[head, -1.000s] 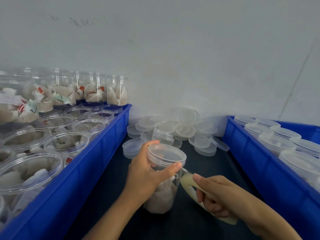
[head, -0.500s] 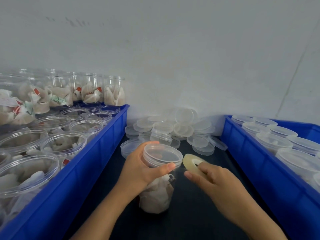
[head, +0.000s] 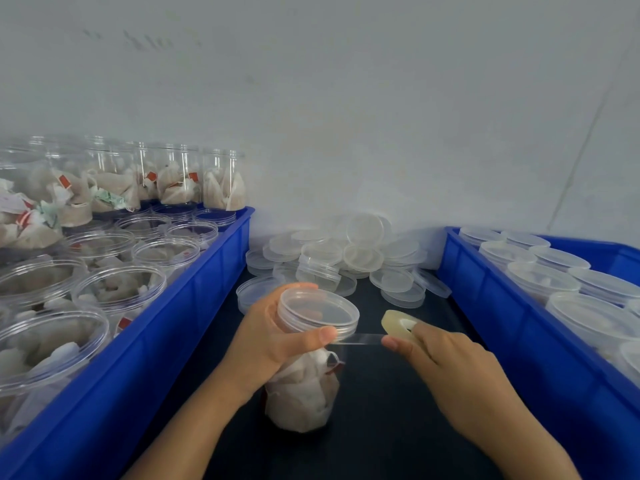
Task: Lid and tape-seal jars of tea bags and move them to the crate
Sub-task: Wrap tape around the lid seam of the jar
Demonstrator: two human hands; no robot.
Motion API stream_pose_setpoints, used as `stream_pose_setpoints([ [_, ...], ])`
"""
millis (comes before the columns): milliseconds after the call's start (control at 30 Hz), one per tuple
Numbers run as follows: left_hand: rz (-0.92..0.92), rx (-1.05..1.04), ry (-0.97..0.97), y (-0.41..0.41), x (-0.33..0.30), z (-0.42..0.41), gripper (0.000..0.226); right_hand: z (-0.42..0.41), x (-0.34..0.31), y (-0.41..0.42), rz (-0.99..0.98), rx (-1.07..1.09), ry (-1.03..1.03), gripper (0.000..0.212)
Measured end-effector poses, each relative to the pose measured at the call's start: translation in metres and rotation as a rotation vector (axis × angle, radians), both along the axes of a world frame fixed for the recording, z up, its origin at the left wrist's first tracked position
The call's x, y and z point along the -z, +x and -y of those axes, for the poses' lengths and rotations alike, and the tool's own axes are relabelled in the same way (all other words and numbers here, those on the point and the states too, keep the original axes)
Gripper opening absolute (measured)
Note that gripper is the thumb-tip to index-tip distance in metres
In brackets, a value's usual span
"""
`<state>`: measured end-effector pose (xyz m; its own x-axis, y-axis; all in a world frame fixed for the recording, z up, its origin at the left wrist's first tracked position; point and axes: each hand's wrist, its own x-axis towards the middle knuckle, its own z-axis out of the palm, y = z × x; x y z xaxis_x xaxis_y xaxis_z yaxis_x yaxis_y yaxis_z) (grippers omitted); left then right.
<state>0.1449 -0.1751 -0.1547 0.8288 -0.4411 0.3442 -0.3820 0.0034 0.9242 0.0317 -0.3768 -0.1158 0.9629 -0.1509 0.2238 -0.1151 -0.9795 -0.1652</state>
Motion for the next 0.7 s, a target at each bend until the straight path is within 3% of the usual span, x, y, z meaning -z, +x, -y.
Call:
stream_pose_setpoints([
  [167,-0.093,0.088,-0.089,-0.0026,0.0025,0.0016,0.085,-0.0087,-0.0006,0.001,0.017,0.008,0.036,0.077],
  [267,-0.125,0.118,-0.108,-0.0031,0.003,0.002,0.085,-0.0094,-0.0026,-0.0009,-0.016,-0.011,-0.02,0.105],
  [433,-0.161,0.169,-0.111,-0.0034,0.0038,0.001,0.09,-0.0109,0.003,0.0014,0.007,0.012,-0.015,0.072],
  [533,-0.186,0.179,-0.11,-0.0042,0.0027,0.0002,0.108,-0.0113,0.0043,0.0025,0.023,0.011,-0.015,0.071],
  [700,-0.2,0.2,-0.111,-0.0052,0.0019,-0.0004,0.104,-0.0119,0.0057,0.0035,0.02,0.027,-0.023,0.076],
])
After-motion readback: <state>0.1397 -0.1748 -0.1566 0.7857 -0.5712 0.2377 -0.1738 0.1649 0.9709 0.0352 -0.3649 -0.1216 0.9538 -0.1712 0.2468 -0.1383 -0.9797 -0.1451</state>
